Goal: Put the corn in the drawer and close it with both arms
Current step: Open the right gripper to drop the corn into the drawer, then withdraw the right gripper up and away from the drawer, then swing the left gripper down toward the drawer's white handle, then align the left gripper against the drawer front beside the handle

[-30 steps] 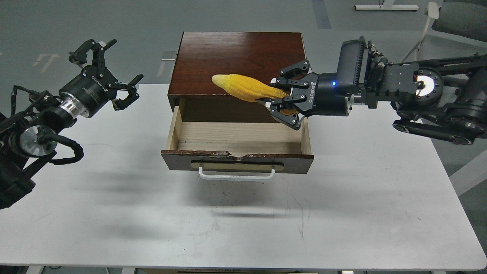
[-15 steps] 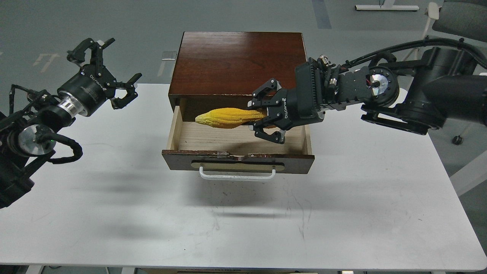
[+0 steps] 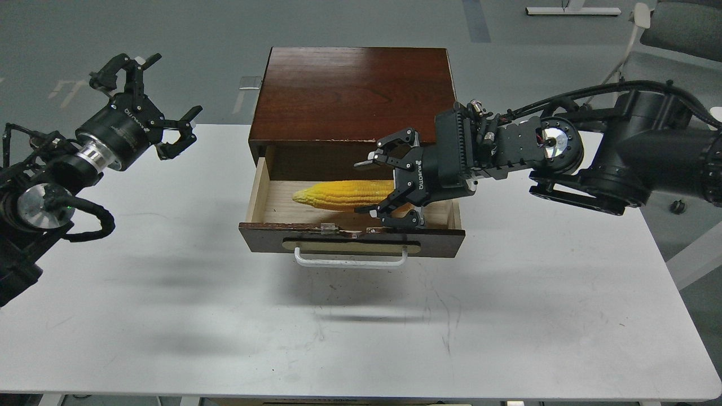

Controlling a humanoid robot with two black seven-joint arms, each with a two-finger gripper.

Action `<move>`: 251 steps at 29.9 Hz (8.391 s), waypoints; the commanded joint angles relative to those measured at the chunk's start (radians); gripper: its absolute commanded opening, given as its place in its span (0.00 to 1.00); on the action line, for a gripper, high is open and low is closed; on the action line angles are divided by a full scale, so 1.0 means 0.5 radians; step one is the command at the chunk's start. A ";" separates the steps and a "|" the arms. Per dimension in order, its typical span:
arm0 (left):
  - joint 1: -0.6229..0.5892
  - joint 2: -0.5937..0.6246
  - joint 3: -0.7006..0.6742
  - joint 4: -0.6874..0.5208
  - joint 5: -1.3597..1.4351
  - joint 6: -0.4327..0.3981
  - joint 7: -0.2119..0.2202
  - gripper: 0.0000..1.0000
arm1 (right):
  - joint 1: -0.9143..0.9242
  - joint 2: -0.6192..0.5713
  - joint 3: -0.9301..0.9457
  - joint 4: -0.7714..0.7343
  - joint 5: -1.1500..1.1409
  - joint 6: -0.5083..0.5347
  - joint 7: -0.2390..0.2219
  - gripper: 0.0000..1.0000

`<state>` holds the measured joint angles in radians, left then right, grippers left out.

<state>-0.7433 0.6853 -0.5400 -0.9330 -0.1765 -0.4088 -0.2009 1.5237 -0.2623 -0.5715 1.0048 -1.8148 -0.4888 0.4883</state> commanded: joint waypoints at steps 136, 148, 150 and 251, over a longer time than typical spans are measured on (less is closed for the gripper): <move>-0.057 1.130 0.801 -1.653 4.700 1.795 -0.576 0.00 | -1.366 -0.957 1.781 -0.264 3.743 1.432 -0.759 1.00; 0.339 0.992 0.798 -1.653 4.716 1.795 -0.576 0.00 | -1.366 -0.957 1.766 -0.282 3.743 1.432 -0.759 1.00; 0.385 0.943 0.798 -1.653 4.716 1.795 -0.576 0.00 | -1.366 -0.957 1.766 -0.282 3.743 1.432 -0.759 1.00; 0.413 0.157 0.583 -1.153 4.716 1.615 -0.576 0.00 | -1.375 -0.951 1.741 -0.356 3.740 1.450 -0.759 1.00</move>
<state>-0.5385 0.7643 -0.2481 -1.5094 2.1816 0.4053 -0.4889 0.8376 -0.7379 0.3006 0.8268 0.0552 0.2363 0.1089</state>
